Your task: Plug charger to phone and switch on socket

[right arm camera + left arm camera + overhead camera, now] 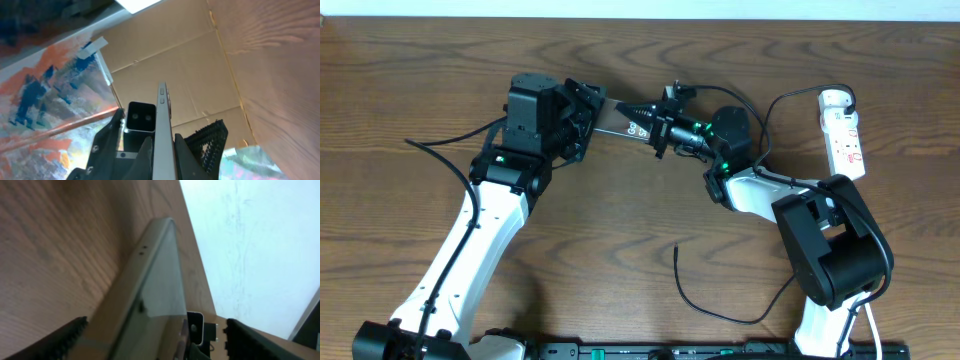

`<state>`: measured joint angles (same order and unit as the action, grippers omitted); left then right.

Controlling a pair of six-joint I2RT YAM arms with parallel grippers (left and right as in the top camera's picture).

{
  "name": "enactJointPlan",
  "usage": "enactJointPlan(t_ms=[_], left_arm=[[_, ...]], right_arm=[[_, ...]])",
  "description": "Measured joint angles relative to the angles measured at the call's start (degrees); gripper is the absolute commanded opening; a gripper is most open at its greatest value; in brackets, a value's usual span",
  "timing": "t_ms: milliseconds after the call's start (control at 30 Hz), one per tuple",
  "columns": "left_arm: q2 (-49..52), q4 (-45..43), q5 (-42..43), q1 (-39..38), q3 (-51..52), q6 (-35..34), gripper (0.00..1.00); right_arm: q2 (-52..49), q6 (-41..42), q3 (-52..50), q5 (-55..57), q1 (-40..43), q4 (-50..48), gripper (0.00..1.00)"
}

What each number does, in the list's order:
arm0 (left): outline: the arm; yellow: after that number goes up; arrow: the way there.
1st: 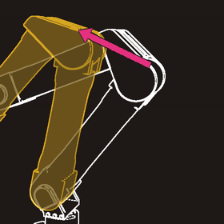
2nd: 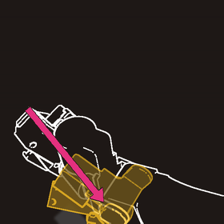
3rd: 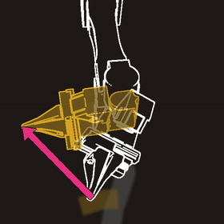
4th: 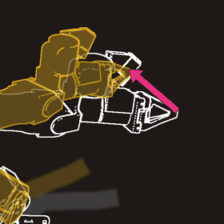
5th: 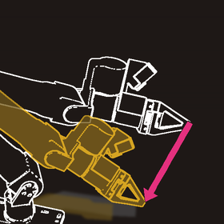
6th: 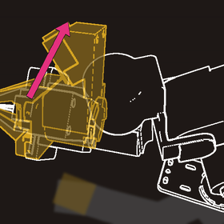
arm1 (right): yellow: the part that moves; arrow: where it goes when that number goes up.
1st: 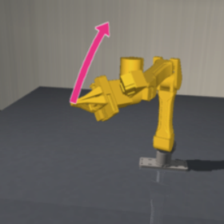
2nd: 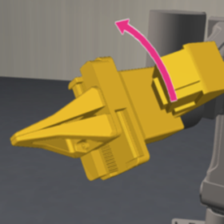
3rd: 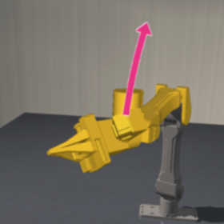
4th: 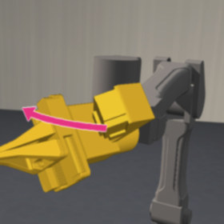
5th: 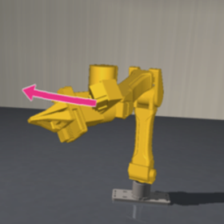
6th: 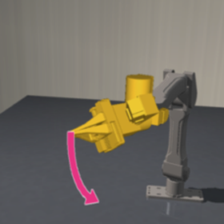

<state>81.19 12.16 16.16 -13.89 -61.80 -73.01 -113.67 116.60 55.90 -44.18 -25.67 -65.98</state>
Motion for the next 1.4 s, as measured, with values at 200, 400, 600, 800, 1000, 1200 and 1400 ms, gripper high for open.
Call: enactJointPlan(t_ms=[200,400,600,800,1000,1200,1400], left_arm=[[0.0,-2.84,-0.02,0.0,0.0,-0.15,0.58],[0.0,-3.58,-0.04,0.0,0.0,-0.04,0.48],[0.0,-3.58,-0.44,0.0,0.0,0.02,0.28],[0.0,-3.67,-0.48,0.0,0.0,-0.17,0.29],[-0.02,-3.69,-0.72,0.0,0.0,-0.17,0.29],[-0.02,-3.67,-1.79,0.28,0.0,-0.15,0.22],[-0.09,-4.76,-1.92,0.39,0.0,-0.63,0.12]], right_arm=[[0.0,0.04,0.0,1.07,-0.02,-1.2,0.01],[0.0,0.13,0.0,1.44,-0.02,-1.53,0.02],[0.0,0.2,0.0,2.25,-0.02,-2.91,0.01],[0.0,0.42,-0.02,2.45,-0.04,-3.17,0.02],[-0.11,0.44,-0.02,2.71,-0.28,-3.56,0.01],[-0.22,0.83,-0.02,4.04,-1.11,-3.65,0.02],[-0.31,4.39,-0.02,5.2,-1.55,-3.63,0.01]])
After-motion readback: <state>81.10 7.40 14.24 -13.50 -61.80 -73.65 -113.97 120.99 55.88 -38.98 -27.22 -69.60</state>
